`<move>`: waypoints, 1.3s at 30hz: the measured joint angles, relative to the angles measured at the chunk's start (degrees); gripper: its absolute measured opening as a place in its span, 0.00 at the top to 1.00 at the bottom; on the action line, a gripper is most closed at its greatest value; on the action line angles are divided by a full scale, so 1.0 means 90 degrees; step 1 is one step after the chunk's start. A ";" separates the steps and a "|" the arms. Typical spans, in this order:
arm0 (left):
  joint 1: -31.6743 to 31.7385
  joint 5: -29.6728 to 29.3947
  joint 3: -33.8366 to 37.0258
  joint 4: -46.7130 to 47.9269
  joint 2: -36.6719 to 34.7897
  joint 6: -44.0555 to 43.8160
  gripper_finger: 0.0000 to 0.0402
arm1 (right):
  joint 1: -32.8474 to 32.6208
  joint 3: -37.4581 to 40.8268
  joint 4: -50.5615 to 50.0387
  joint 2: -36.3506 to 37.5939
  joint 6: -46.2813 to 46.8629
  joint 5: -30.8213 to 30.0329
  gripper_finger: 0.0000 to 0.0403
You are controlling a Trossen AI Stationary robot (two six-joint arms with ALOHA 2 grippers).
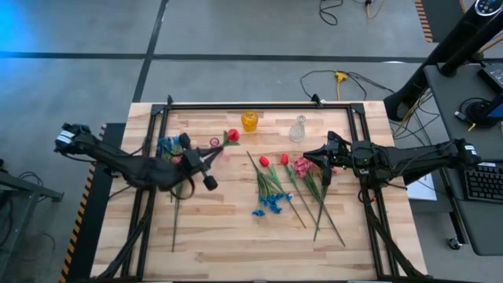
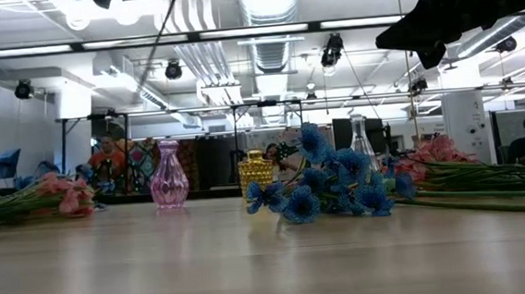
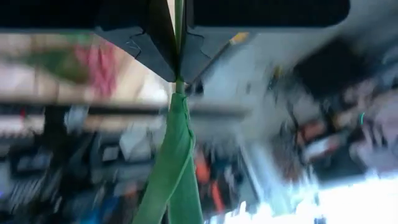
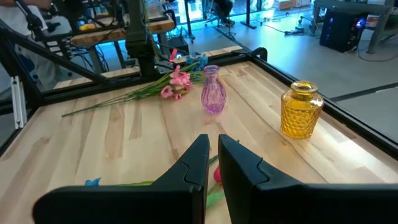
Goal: Sort flowers into vase by color
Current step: Put the left red flower into the violet vase
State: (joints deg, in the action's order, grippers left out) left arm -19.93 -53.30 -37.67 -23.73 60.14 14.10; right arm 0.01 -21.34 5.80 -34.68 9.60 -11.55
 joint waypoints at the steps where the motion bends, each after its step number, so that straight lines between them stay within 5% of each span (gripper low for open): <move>1: 0.0146 0.0340 0.0277 -0.0818 -0.0018 0.0308 1.00 | 0.0000 0.0000 0.0002 0.0000 -0.0017 -0.0002 0.93; 6: 0.1217 0.1780 0.1482 -0.3326 -0.0027 0.0389 1.00 | 0.0000 0.0002 0.0005 0.0000 -0.0023 -0.0002 0.93; 12: 0.2326 0.2654 0.1982 -0.3726 -0.0027 -0.0490 1.00 | 0.0000 0.0002 0.0002 0.0000 0.0020 -0.0005 0.93; 19: 0.2536 0.2553 0.1937 -0.3741 -0.0052 -0.0481 1.00 | 0.0000 0.0002 0.0000 -0.0001 0.0026 -0.0052 0.93; 29: 0.2535 0.0968 0.1771 -0.2824 -0.0428 -0.0529 1.00 | 0.0000 0.0164 -0.0001 -0.0002 0.0058 -0.0057 0.93; 39: 0.2548 0.0800 0.1773 -0.2734 -0.0497 -0.0413 1.00 | 0.0000 0.0214 0.0050 -0.0002 0.0111 -0.0061 0.93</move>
State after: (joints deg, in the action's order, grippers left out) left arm 3.01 -46.10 -21.71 -48.34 55.67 10.38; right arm 0.01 -19.42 6.25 -34.70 10.60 -12.10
